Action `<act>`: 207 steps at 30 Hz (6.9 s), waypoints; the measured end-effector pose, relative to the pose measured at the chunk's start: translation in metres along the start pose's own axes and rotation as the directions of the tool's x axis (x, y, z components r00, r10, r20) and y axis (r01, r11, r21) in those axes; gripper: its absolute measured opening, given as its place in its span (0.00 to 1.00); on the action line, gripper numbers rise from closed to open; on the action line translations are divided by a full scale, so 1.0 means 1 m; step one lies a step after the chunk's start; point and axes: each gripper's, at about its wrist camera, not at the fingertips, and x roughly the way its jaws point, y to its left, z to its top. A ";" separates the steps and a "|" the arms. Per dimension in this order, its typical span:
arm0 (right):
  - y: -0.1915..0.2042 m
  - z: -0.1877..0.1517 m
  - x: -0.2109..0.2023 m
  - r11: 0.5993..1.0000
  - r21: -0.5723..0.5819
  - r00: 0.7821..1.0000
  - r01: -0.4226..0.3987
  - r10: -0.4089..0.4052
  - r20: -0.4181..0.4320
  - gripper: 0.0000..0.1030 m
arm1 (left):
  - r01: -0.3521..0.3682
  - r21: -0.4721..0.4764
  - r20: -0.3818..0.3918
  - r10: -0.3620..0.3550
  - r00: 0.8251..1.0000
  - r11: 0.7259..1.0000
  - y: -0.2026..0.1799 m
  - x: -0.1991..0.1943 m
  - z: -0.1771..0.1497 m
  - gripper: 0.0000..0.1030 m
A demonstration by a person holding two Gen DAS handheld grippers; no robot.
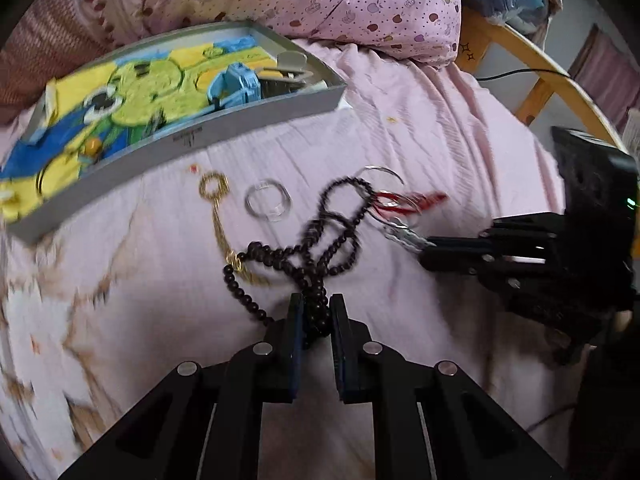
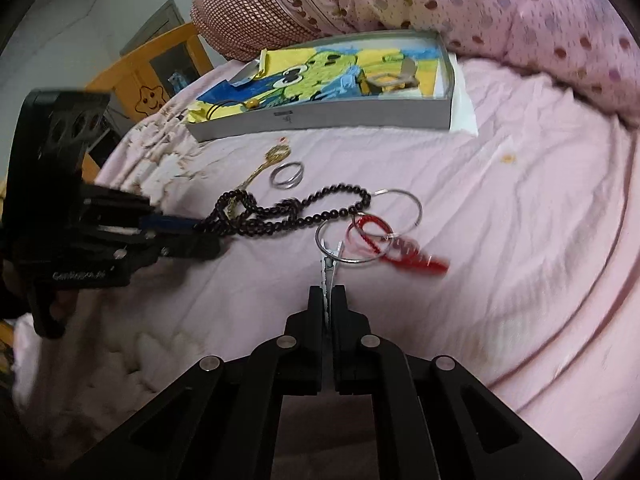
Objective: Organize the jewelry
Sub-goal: 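Grasp the keys with red tag with the right tool while the left tool grasps the black beaded bracelet, then carry the keys and the beaded bracelet over the grey tray with both tools, then open both tools to drop the keys and bracelet into the tray, then withdraw both tools from the tray back over the remaining jewelry, then grasp the gold chain with the left tool while the right tool grasps two large silver rings, then carry the gold chain and silver rings over the grey tray with both tools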
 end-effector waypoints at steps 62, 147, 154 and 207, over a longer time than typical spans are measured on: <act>0.046 0.171 0.101 0.996 0.008 0.990 0.089 -0.089 0.111 0.09 | -0.050 -0.288 0.211 0.114 0.971 0.956 0.163 -0.032 0.105 0.12; -0.002 0.004 0.000 0.980 0.140 0.987 0.140 -0.150 0.060 0.35 | -0.066 -0.079 0.155 0.078 0.985 0.995 0.040 0.007 0.007 0.66; -0.004 0.008 0.012 0.978 0.159 0.988 0.133 -0.144 0.062 0.29 | -0.056 -0.079 0.137 0.067 0.988 0.995 0.045 0.023 0.023 0.53; 0.020 0.006 0.005 0.993 0.059 0.992 0.105 -0.109 0.057 0.03 | -0.045 -0.187 0.039 0.053 0.998 0.981 0.021 0.004 -0.023 0.07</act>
